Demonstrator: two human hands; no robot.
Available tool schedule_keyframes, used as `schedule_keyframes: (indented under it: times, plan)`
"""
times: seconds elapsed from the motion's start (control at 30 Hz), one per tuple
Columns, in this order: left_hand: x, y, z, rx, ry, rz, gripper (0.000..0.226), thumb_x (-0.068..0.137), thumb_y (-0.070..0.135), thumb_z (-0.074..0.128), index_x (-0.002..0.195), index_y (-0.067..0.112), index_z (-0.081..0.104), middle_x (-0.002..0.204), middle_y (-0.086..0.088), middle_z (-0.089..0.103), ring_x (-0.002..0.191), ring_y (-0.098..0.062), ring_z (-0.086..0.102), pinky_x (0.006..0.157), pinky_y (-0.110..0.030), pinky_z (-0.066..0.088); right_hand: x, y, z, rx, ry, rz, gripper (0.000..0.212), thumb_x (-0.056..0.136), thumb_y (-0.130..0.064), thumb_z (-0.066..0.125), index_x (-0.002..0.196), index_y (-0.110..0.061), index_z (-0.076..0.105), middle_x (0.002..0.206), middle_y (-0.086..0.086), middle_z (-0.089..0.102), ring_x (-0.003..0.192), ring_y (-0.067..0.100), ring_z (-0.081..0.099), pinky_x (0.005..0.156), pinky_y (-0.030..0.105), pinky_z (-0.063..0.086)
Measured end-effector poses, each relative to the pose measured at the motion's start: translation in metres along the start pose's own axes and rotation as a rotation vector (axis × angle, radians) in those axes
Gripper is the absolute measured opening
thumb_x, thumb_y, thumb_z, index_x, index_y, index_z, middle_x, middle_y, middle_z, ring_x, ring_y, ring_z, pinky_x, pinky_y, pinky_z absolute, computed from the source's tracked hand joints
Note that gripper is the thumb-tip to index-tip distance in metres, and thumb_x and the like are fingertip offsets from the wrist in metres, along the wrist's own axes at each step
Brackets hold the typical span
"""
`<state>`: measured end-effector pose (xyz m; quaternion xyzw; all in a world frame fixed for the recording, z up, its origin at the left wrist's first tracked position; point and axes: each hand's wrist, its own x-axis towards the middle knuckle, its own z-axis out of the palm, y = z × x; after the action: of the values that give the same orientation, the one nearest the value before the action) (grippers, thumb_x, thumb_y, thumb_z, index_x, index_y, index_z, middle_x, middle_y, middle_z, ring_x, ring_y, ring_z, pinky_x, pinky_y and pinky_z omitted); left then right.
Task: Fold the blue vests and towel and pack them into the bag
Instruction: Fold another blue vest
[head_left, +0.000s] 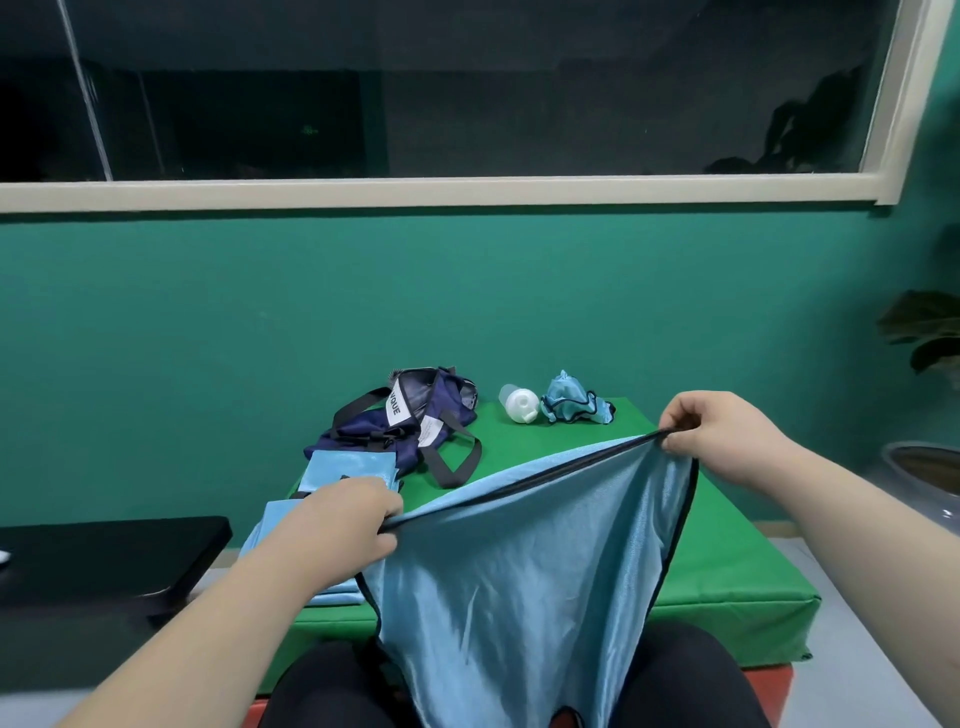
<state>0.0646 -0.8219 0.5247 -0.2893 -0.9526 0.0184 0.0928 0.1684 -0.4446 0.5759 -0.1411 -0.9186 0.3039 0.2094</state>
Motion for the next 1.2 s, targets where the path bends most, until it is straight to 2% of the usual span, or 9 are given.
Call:
schedule_keyframes:
  times: [0.17, 0.27, 0.37, 0.43, 0.53, 0.77, 0.93, 1.07, 1.2]
  plan:
    - [0.001, -0.004, -0.002, -0.086, 0.033, -0.040, 0.016, 0.088, 0.027, 0.053, 0.075, 0.019, 0.048, 0.083, 0.005, 0.046, 0.070, -0.012, 0.044, 0.064, -0.030, 0.039, 0.000, 0.004, 0.003, -0.034, -0.006, 0.006, 0.014, 0.079, -0.009, 0.074, 0.075, -0.020, 0.067, 0.073, -0.004, 0.068, 0.068, 0.015, 0.057, 0.061, 0.028, 0.042]
    - [-0.003, -0.003, -0.006, -0.159, 0.073, -0.041, 0.007, 0.088, 0.020, 0.052, 0.086, 0.027, 0.054, 0.081, 0.009, 0.053, 0.081, -0.015, 0.054, 0.068, -0.029, 0.043, -0.001, 0.006, 0.007, -0.023, -0.016, 0.013, 0.014, 0.079, -0.008, 0.074, 0.075, -0.020, 0.067, 0.072, -0.003, 0.068, 0.066, 0.016, 0.056, 0.060, 0.028, 0.041]
    - [-0.007, -0.004, -0.010, -0.243, 0.095, -0.071, 0.027, 0.091, 0.019, 0.052, 0.109, 0.039, 0.050, 0.088, 0.014, 0.059, 0.080, -0.009, 0.054, 0.068, -0.026, 0.044, -0.001, 0.007, 0.011, -0.011, -0.020, 0.020, 0.015, 0.078, -0.008, 0.074, 0.073, -0.020, 0.067, 0.070, -0.002, 0.068, 0.066, 0.018, 0.057, 0.062, 0.029, 0.042]
    - [-0.009, -0.004, -0.012, -0.249, 0.097, -0.085, 0.019, 0.091, 0.019, 0.050, 0.093, 0.038, 0.046, 0.082, 0.012, 0.058, 0.072, -0.004, 0.050, 0.059, -0.023, 0.039, -0.001, 0.008, 0.013, -0.011, -0.022, 0.022, 0.015, 0.078, -0.008, 0.075, 0.073, -0.021, 0.067, 0.070, -0.003, 0.068, 0.067, 0.017, 0.057, 0.062, 0.029, 0.042]
    - [-0.012, -0.001, -0.014, -0.290, 0.090, -0.094, 0.026, 0.091, 0.016, 0.046, 0.073, 0.034, 0.042, 0.069, 0.008, 0.053, 0.062, -0.005, 0.046, 0.051, -0.021, 0.029, -0.001, 0.008, 0.014, -0.018, -0.024, 0.016, 0.015, 0.078, -0.008, 0.075, 0.074, -0.020, 0.067, 0.071, -0.002, 0.068, 0.067, 0.018, 0.057, 0.060, 0.029, 0.041]
    - [-0.010, -0.004, -0.012, -0.387, 0.054, -0.077, 0.022, 0.093, 0.019, 0.048, 0.078, 0.035, 0.053, 0.076, 0.007, 0.061, 0.070, -0.008, 0.053, 0.065, -0.029, 0.043, 0.000, 0.013, 0.013, -0.018, -0.024, 0.026, 0.015, 0.078, -0.009, 0.075, 0.073, -0.020, 0.067, 0.071, -0.001, 0.067, 0.067, 0.019, 0.056, 0.062, 0.030, 0.041]
    - [-0.009, -0.002, -0.008, -0.388, 0.056, -0.052, 0.018, 0.096, 0.034, 0.059, 0.080, 0.026, 0.058, 0.081, 0.006, 0.061, 0.073, -0.014, 0.054, 0.064, -0.025, 0.041, -0.001, 0.017, 0.013, -0.018, -0.022, 0.035, 0.014, 0.078, -0.009, 0.075, 0.072, -0.020, 0.067, 0.070, -0.002, 0.066, 0.067, 0.019, 0.056, 0.063, 0.031, 0.042]
    - [-0.009, -0.001, -0.006, -0.452, 0.061, -0.080, 0.021, 0.089, 0.041, 0.071, 0.078, 0.026, 0.060, 0.078, 0.007, 0.063, 0.062, -0.006, 0.047, 0.056, -0.019, 0.035, -0.001, 0.019, 0.012, -0.028, -0.021, 0.033, 0.015, 0.078, -0.010, 0.075, 0.072, -0.021, 0.067, 0.071, -0.003, 0.067, 0.068, 0.019, 0.057, 0.064, 0.032, 0.043]
    - [-0.007, -0.002, -0.007, -0.506, 0.092, -0.132, 0.022, 0.080, 0.038, 0.080, 0.075, 0.027, 0.061, 0.071, 0.008, 0.063, 0.059, -0.004, 0.047, 0.056, -0.018, 0.036, 0.000, 0.019, 0.011, -0.029, -0.027, 0.029, 0.015, 0.078, -0.009, 0.075, 0.073, -0.020, 0.067, 0.072, -0.001, 0.067, 0.068, 0.020, 0.057, 0.064, 0.031, 0.043]
